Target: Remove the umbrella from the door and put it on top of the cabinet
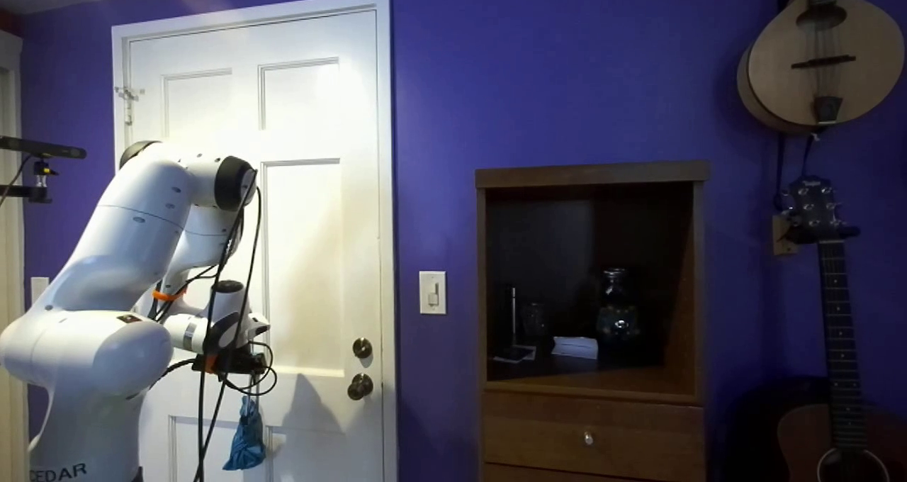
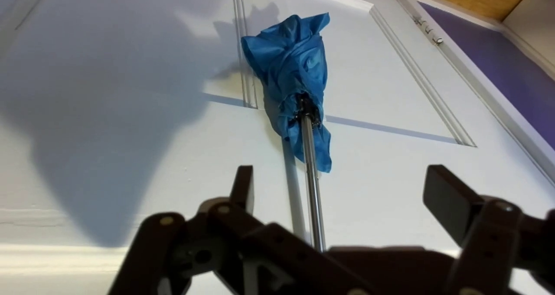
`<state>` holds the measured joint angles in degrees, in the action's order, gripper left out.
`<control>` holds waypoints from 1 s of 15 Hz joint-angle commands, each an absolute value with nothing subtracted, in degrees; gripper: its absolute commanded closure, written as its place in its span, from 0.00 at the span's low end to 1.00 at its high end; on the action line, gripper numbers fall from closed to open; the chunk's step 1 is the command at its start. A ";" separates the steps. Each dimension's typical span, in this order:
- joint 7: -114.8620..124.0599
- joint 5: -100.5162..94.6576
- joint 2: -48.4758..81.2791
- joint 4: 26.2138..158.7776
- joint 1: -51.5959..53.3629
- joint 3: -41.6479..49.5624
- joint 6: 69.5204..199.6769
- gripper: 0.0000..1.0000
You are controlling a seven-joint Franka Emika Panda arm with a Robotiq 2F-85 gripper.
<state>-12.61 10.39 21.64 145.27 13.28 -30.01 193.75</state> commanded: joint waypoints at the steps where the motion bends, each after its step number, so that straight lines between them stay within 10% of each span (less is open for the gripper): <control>1: -6.92 5.13 22.17 144.67 14.94 -26.98 193.04 0.00; 15: -0.38 5.57 32.21 134.29 31.97 -13.28 199.31 0.00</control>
<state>-1.41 4.54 29.11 138.01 28.32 -15.51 197.67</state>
